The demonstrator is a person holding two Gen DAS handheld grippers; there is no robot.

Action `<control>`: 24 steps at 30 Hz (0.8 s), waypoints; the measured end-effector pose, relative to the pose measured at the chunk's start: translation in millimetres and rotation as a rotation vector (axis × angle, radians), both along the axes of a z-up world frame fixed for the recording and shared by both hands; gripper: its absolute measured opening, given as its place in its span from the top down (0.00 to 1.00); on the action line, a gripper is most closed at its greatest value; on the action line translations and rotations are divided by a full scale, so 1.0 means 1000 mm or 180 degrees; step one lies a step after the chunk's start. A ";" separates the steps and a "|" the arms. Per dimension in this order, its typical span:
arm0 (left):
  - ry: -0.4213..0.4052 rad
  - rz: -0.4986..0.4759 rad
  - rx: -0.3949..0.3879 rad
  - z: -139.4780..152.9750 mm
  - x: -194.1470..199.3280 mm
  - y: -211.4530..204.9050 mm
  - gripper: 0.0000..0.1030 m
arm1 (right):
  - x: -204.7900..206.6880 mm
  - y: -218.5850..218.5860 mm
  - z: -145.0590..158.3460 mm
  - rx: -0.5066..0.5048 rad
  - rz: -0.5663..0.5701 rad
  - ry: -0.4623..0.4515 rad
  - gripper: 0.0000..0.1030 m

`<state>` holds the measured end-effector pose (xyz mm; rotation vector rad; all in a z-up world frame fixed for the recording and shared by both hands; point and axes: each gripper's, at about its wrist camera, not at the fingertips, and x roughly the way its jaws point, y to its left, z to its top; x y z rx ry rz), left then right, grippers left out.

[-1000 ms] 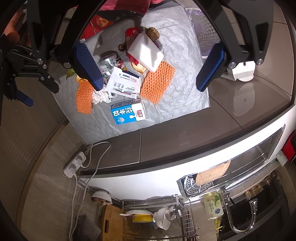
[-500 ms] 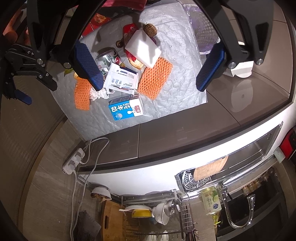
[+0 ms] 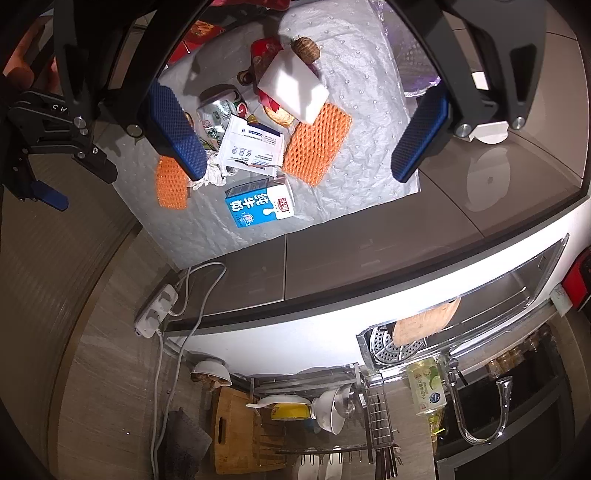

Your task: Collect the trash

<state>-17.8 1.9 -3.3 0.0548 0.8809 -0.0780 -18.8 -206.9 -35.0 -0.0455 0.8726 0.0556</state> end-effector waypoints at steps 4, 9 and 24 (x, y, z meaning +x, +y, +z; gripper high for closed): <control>0.0048 -0.0107 -0.0031 -0.012 0.001 0.004 0.07 | 0.003 -0.007 -0.011 -0.0025 0.0000 0.0053 0.02; 0.0309 -0.0177 0.0109 -0.045 0.005 0.020 0.07 | 0.008 -0.022 -0.038 0.0030 0.0008 0.0191 0.02; 0.1111 -0.0209 -0.0102 -0.135 -0.011 0.018 0.07 | 0.053 -0.046 -0.110 0.0132 0.0321 0.0672 0.02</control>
